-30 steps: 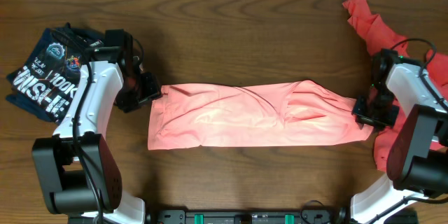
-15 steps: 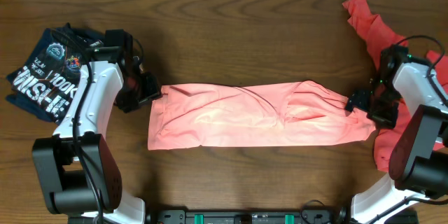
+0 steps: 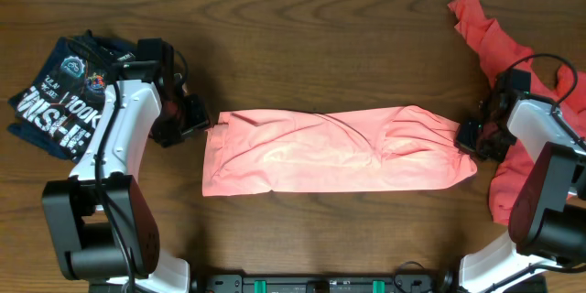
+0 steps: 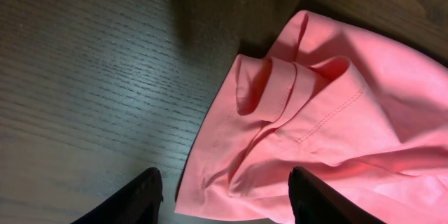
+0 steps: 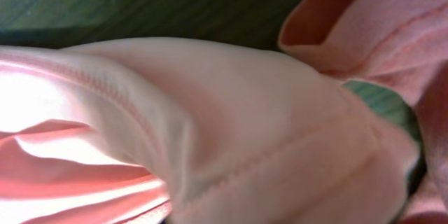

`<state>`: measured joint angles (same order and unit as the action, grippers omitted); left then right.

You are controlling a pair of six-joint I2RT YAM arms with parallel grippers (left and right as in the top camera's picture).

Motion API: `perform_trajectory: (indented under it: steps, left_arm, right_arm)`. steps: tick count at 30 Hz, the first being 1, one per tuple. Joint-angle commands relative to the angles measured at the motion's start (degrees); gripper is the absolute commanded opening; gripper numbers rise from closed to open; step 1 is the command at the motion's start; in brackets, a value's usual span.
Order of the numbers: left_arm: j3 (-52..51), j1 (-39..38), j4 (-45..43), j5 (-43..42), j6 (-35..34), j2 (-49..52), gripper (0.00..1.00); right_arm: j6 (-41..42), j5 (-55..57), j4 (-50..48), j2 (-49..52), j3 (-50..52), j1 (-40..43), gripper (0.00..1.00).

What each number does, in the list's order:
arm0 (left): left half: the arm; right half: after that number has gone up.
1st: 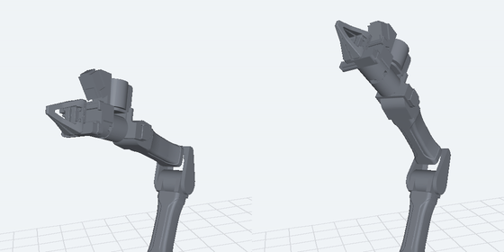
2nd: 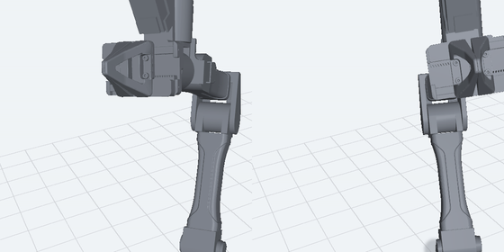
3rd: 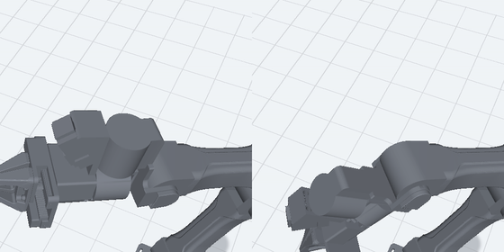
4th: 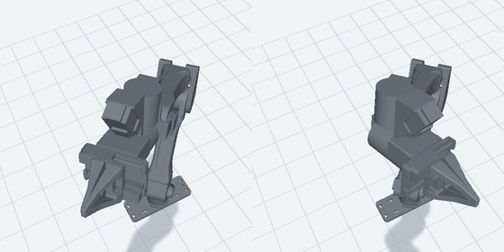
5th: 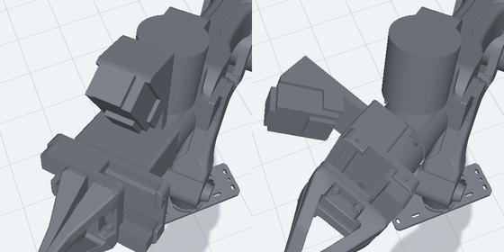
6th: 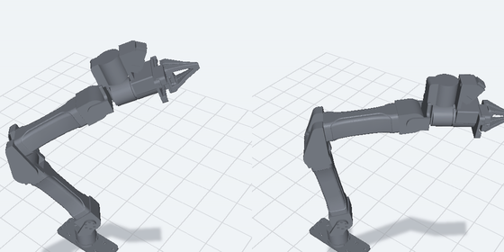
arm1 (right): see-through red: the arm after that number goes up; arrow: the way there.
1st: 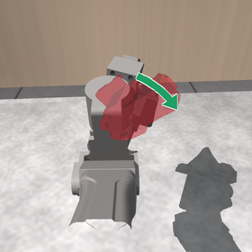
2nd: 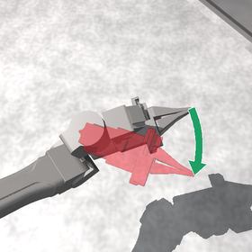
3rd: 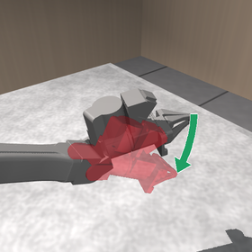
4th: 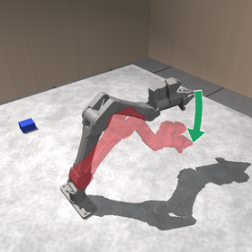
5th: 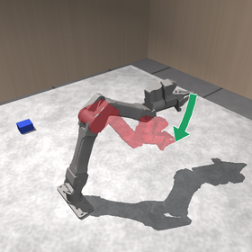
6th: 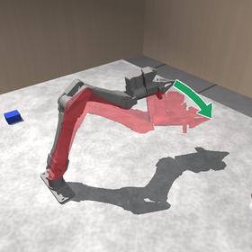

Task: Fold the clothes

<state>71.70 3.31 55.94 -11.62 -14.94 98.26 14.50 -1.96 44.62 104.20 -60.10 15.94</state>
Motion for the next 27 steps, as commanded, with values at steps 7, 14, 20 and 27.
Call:
perform_trajectory:
  steps: [7, 14, 20, 27]
  left_arm:
    - [-0.22, 0.15, 0.31, 0.13, 0.74, 0.13, 0.60]
    - [-0.22, 0.15, 0.31, 0.13, 0.74, 0.13, 0.61]
    - [-0.22, 0.15, 0.31, 0.13, 0.74, 0.13, 0.62]
    - [-0.22, 0.15, 0.33, 0.13, 0.74, 0.13, 0.62]
  right_arm:
    - [-3.96, 0.20, 11.80, -1.36, -10.91, -2.80, 0.01]
    - [-3.85, -0.26, 16.61, -5.09, -13.51, -15.76, 0.01]
    - [1.20, -0.24, 17.51, -4.15, -13.40, -29.94, 0.01]
    - [7.85, -0.24, 14.47, -3.76, -13.38, -41.38, 0.02]
